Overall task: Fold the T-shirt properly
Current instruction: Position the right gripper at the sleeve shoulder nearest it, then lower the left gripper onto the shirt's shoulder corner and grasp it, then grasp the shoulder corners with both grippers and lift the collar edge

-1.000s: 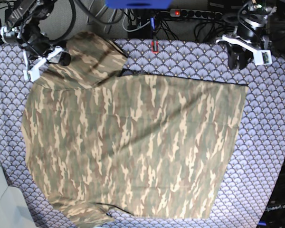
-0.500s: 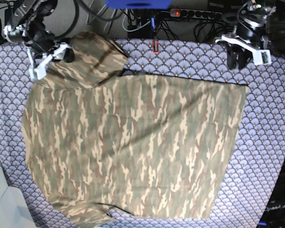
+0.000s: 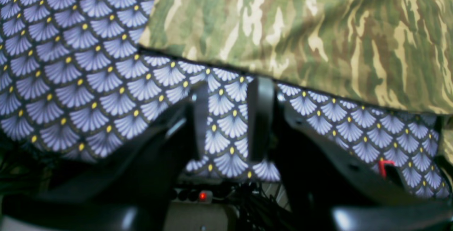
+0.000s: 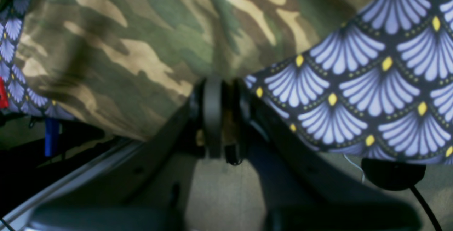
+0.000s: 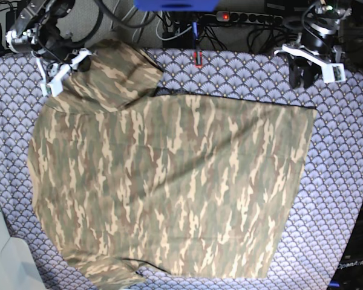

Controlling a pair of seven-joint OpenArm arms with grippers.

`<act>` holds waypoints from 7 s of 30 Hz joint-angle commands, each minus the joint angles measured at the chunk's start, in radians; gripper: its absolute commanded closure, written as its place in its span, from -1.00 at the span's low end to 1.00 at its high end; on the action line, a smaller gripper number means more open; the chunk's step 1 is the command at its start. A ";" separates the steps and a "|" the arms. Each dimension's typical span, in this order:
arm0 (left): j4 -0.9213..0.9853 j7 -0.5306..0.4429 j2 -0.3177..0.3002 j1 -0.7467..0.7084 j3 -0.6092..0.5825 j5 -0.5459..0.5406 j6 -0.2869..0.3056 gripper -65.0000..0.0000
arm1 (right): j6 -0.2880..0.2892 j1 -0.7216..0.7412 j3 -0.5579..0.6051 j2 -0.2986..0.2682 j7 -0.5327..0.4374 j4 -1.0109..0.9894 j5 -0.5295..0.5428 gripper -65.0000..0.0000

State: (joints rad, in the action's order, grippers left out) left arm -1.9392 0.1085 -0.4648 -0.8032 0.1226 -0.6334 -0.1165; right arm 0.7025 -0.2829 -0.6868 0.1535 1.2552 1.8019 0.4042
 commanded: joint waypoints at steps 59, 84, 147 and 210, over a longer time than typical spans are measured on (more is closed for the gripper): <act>0.502 0.129 0.133 0.511 0.084 -0.012 0.010 -0.06 | -0.004 -0.005 0.002 -0.075 0.016 0.124 -0.012 0.99; 0.393 0.130 0.197 0.445 0.202 -0.004 0.007 -0.06 | -0.004 -0.003 0.002 -0.076 0.016 0.124 -0.014 0.98; 0.484 0.130 0.217 0.473 0.119 -0.015 0.007 1.00 | -0.004 -0.012 0.002 -0.098 0.010 0.124 -0.014 0.99; 0.245 0.135 0.222 0.339 0.190 -0.013 0.002 1.00 | -0.004 -0.151 0.112 -0.269 -0.319 0.163 0.193 0.99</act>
State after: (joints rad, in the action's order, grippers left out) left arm -1.6791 0.2653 -0.2344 -0.4690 0.3069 -0.6491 -0.1169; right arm 0.7017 -0.4316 -0.5694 -0.1028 0.9550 1.9484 0.5842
